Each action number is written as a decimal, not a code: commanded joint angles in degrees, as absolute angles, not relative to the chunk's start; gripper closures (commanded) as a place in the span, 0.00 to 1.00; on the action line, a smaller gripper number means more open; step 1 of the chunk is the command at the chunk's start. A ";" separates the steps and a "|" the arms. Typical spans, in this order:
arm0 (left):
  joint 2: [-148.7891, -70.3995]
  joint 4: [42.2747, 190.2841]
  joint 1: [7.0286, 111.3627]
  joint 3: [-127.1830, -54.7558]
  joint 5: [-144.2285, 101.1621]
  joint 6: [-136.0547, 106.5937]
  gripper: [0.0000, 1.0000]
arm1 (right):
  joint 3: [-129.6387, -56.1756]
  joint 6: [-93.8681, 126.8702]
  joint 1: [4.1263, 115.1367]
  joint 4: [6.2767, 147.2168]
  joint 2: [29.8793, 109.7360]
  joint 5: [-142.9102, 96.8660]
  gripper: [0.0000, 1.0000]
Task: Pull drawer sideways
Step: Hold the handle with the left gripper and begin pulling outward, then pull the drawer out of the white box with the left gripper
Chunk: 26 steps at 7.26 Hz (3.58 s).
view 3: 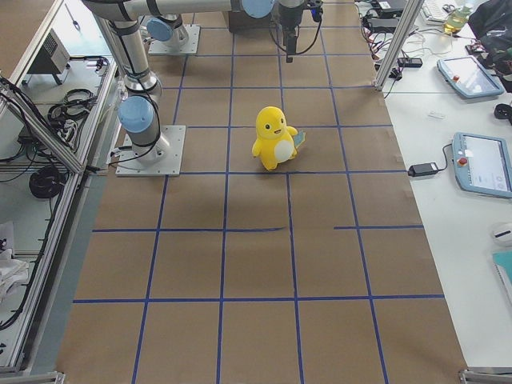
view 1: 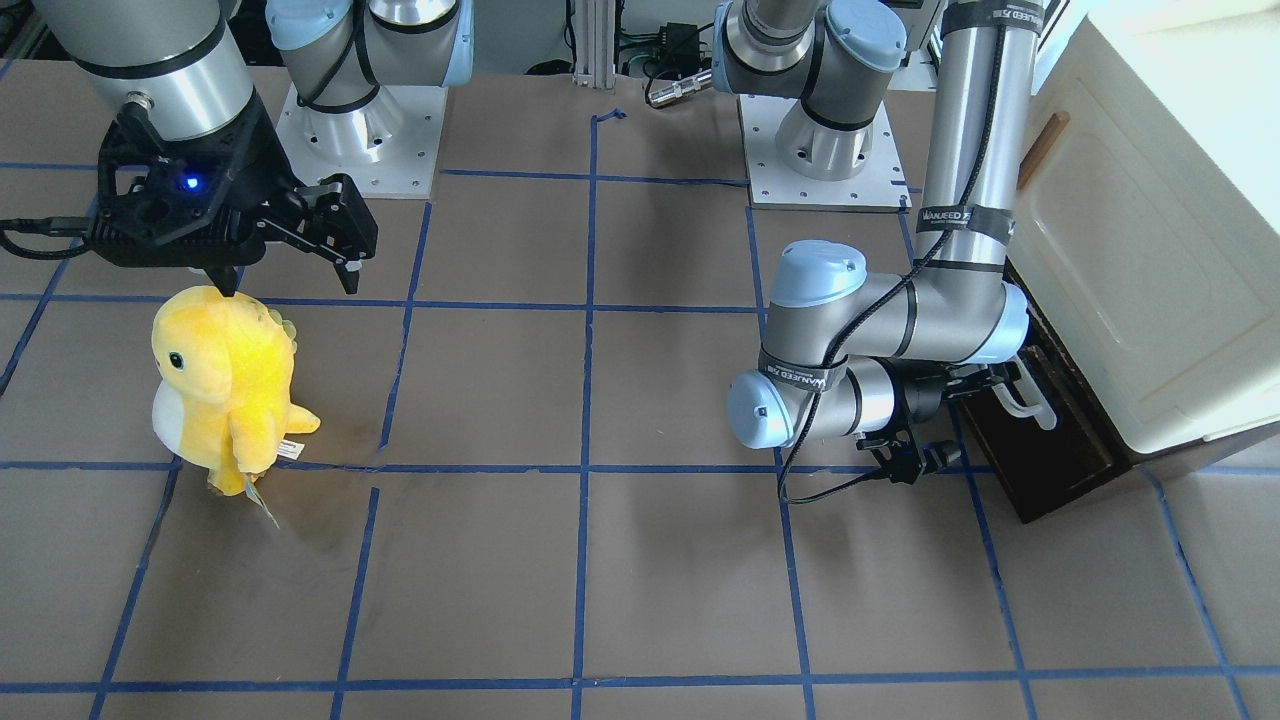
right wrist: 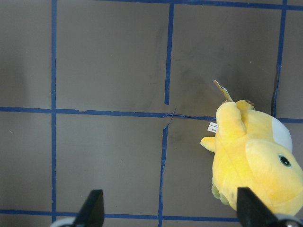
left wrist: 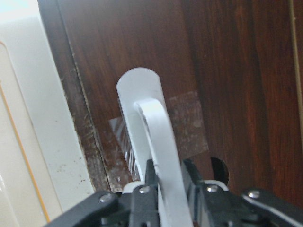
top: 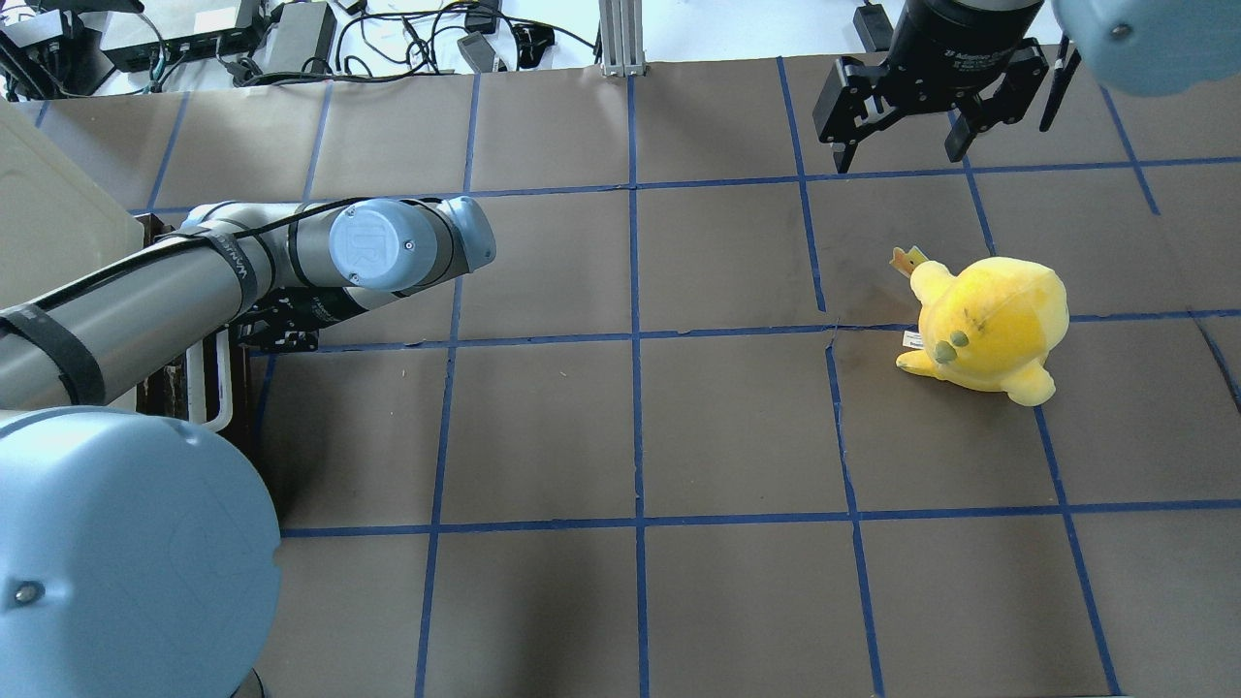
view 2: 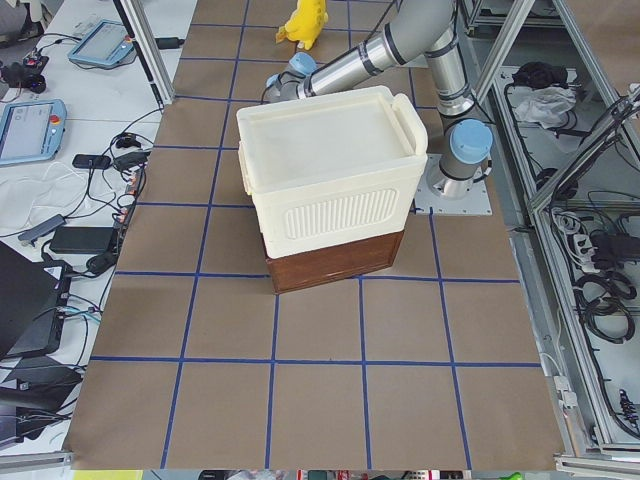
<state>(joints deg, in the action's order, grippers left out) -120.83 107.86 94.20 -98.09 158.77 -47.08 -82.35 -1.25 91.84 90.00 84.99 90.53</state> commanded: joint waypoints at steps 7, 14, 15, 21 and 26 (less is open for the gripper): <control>-121.20 107.67 95.71 -96.33 155.74 -45.09 0.92 | -82.35 -1.23 91.85 90.00 84.99 90.53 0.00; -121.99 107.67 98.09 -93.52 153.28 -43.95 0.93 | -82.35 -1.23 91.85 90.00 84.99 90.53 0.00; -121.99 107.67 98.26 -93.52 153.28 -43.95 0.92 | -82.35 -1.23 91.85 90.00 84.99 90.53 0.00; -123.40 107.67 100.54 -90.71 151.27 -43.86 0.93 | -82.35 -1.23 91.85 90.00 84.99 90.53 0.00; -123.57 107.67 101.60 -90.09 151.00 -43.33 0.93 | -82.35 -1.23 91.85 90.00 84.99 90.53 0.00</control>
